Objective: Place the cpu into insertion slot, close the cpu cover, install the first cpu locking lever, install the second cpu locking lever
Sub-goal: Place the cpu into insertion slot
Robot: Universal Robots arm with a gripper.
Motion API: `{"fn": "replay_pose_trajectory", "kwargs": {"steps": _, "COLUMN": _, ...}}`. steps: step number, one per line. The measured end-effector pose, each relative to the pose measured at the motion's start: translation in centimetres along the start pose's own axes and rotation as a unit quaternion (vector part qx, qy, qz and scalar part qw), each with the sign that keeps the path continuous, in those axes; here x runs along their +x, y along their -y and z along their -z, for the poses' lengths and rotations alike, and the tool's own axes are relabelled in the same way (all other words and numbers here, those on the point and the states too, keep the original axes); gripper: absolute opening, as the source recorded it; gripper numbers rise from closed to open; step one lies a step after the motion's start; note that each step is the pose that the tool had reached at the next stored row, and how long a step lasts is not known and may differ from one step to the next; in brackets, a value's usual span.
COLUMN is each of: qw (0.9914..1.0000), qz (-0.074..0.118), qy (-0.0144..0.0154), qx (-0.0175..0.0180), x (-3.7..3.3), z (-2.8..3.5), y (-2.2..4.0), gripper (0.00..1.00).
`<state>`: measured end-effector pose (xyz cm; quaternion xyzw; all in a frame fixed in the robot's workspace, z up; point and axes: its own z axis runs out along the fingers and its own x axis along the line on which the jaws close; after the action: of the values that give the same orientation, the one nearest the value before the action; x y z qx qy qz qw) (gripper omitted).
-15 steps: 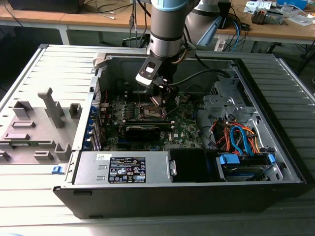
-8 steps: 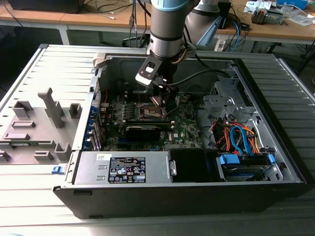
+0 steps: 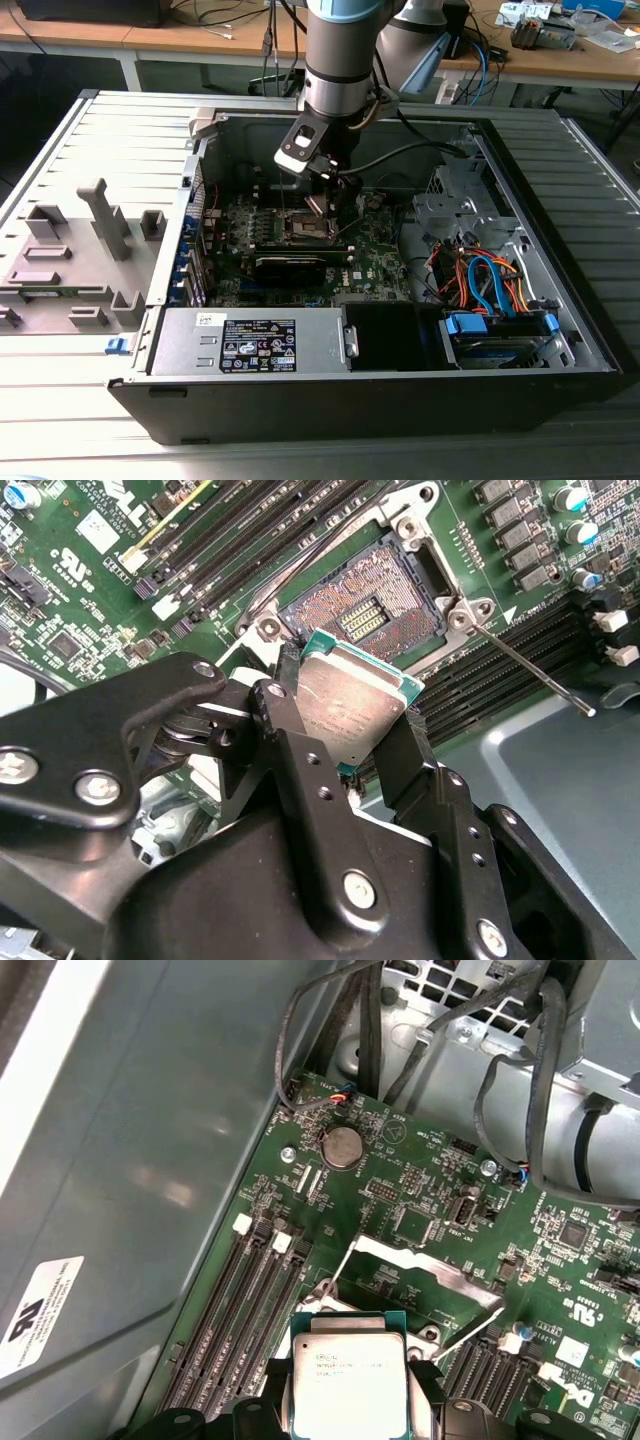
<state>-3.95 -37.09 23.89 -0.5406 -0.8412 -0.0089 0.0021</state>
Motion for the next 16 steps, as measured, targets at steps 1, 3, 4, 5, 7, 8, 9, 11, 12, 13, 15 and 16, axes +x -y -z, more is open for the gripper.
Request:
{"fn": "replay_pose_trajectory", "kwargs": {"steps": 1, "qw": 1.00000, "qz": -0.001, "qy": 0.0000, "qx": 0.0000, "x": 0.00, "z": 0.00, "y": 0.00, "gripper": 0.55}}
{"fn": "replay_pose_trajectory", "kwargs": {"steps": 3, "qw": 1.00000, "qz": -0.002, "qy": 0.0000, "qx": 0.0000, "x": 0.00, "z": 0.00, "y": 0.00, "gripper": 0.55}}
{"fn": "replay_pose_trajectory", "kwargs": {"steps": 4, "qw": 1.00000, "qz": -0.003, "qy": 0.0001, "qx": 0.0000, "x": 0.00, "z": 0.00, "y": 0.00, "gripper": 0.55}}
{"fn": "replay_pose_trajectory", "kwargs": {"steps": 5, "qw": 0.99999, "qz": -0.004, "qy": 0.0001, "qx": 0.0000, "x": 0.00, "z": 0.00, "y": 0.00, "gripper": 0.55}}
{"fn": "replay_pose_trajectory", "kwargs": {"steps": 7, "qw": 0.99999, "qz": -0.005, "qy": 0.0001, "qx": -0.0001, "x": 0.00, "z": 0.00, "y": 0.00, "gripper": 0.55}}
{"fn": "replay_pose_trajectory", "kwargs": {"steps": 8, "qw": 0.99998, "qz": -0.007, "qy": 0.0001, "qx": -0.0001, "x": 0.00, "z": 0.00, "y": 0.00, "gripper": 0.55}}
{"fn": "replay_pose_trajectory", "kwargs": {"steps": 9, "qw": 0.99997, "qz": -0.007, "qy": 0.0001, "qx": -0.0001, "x": 0.00, "z": 0.00, "y": 0.00, "gripper": 0.55}}
{"fn": "replay_pose_trajectory", "kwargs": {"steps": 11, "qw": 0.99995, "qz": -0.010, "qy": 0.0001, "qx": -0.0001, "x": 0.00, "z": 0.00, "y": 0.00, "gripper": 0.55}}
{"fn": "replay_pose_trajectory", "kwargs": {"steps": 12, "qw": 0.99993, "qz": -0.012, "qy": 0.0002, "qx": -0.0001, "x": 0.00, "z": 0.00, "y": 0.00, "gripper": 0.55}}
{"fn": "replay_pose_trajectory", "kwargs": {"steps": 13, "qw": 0.99991, "qz": -0.014, "qy": 0.0002, "qx": -0.0002, "x": 0.00, "z": 0.00, "y": 0.00, "gripper": 0.55}}
{"fn": "replay_pose_trajectory", "kwargs": {"steps": 15, "qw": 0.99985, "qz": -0.017, "qy": 0.0002, "qx": -0.0002, "x": 0.00, "z": 0.00, "y": 0.00, "gripper": 0.55}}
{"fn": "replay_pose_trajectory", "kwargs": {"steps": 16, "qw": 0.99983, "qz": -0.018, "qy": 0.0003, "qx": -0.0002, "x": 0.00, "z": 0.00, "y": 0.00, "gripper": 0.55}}
